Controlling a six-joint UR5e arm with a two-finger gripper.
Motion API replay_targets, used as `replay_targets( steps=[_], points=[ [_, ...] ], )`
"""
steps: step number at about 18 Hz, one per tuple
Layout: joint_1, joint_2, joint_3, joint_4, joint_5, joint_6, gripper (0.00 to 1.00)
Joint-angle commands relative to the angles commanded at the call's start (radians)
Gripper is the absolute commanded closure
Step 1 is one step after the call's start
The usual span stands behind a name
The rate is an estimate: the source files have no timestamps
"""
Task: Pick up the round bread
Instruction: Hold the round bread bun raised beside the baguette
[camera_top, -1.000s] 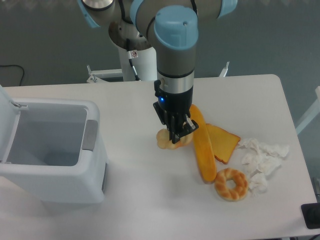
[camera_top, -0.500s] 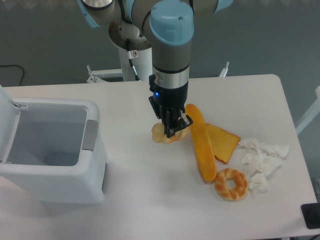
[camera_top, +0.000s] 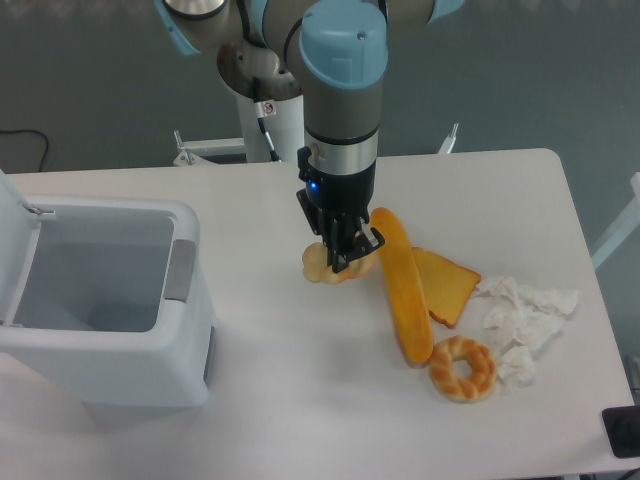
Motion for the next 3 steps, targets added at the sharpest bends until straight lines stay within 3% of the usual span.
replay_targets(
  steps=[3],
  points=[
    [0.003, 0.005, 0.0, 0.0, -0.005, 0.002, 1.0]
  ],
)
